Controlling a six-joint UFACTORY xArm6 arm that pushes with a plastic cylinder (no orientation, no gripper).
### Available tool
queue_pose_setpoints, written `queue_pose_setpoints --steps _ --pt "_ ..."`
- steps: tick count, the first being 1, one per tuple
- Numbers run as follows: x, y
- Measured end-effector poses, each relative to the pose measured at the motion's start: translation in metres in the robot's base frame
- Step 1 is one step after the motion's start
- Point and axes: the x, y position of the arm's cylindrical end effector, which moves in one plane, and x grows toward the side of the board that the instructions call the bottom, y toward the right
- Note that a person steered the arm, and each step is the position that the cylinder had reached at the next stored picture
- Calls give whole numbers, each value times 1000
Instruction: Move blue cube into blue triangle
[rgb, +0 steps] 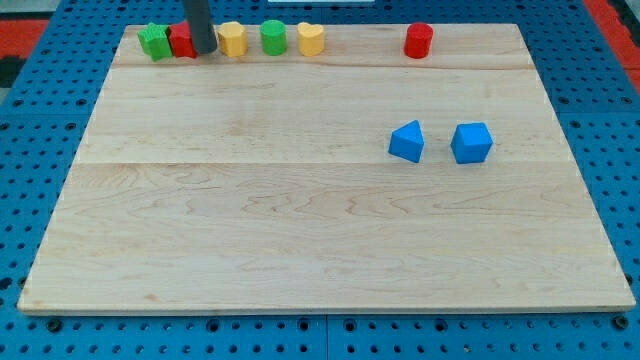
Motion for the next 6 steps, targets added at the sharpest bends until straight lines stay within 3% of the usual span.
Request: queue_pose_setpoints --steps 1,3,4,5,6 --pt "31 52" --pt "49 294" --pt "88 384" --pt "156 398" --pt "185 366"
